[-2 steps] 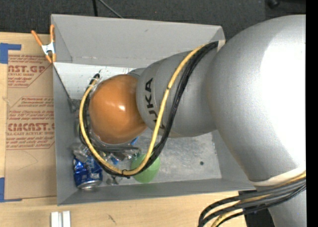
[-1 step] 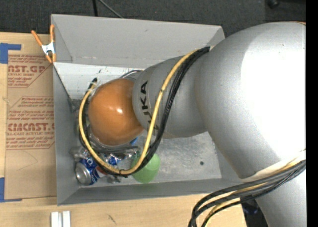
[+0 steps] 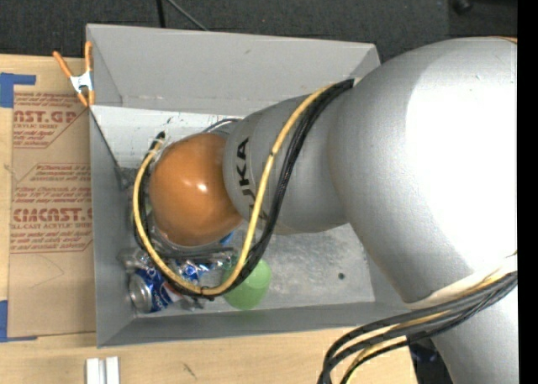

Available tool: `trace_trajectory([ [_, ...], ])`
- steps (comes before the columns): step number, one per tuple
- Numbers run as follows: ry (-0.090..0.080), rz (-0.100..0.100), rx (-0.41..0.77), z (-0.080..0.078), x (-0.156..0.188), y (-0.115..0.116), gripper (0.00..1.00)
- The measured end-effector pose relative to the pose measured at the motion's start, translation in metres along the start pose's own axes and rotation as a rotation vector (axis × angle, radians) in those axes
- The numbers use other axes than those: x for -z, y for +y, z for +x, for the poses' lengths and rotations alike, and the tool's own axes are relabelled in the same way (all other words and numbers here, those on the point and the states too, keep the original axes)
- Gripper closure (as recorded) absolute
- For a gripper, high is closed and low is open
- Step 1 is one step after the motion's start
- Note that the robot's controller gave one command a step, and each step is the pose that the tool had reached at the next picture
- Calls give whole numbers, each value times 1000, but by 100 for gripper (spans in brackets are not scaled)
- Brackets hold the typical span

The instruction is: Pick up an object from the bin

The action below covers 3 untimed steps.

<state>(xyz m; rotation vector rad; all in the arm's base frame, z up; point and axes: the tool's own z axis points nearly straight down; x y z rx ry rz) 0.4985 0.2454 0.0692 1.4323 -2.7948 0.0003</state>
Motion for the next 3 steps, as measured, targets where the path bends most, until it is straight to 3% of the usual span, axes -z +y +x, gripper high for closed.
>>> trace_trajectory([
  [1, 0, -1, 1, -1, 1, 1, 100],
  [2, -10, 4, 1, -3, 90, 0, 100],
  [3, -7, 3, 0, -5, 124, 0, 100],
])
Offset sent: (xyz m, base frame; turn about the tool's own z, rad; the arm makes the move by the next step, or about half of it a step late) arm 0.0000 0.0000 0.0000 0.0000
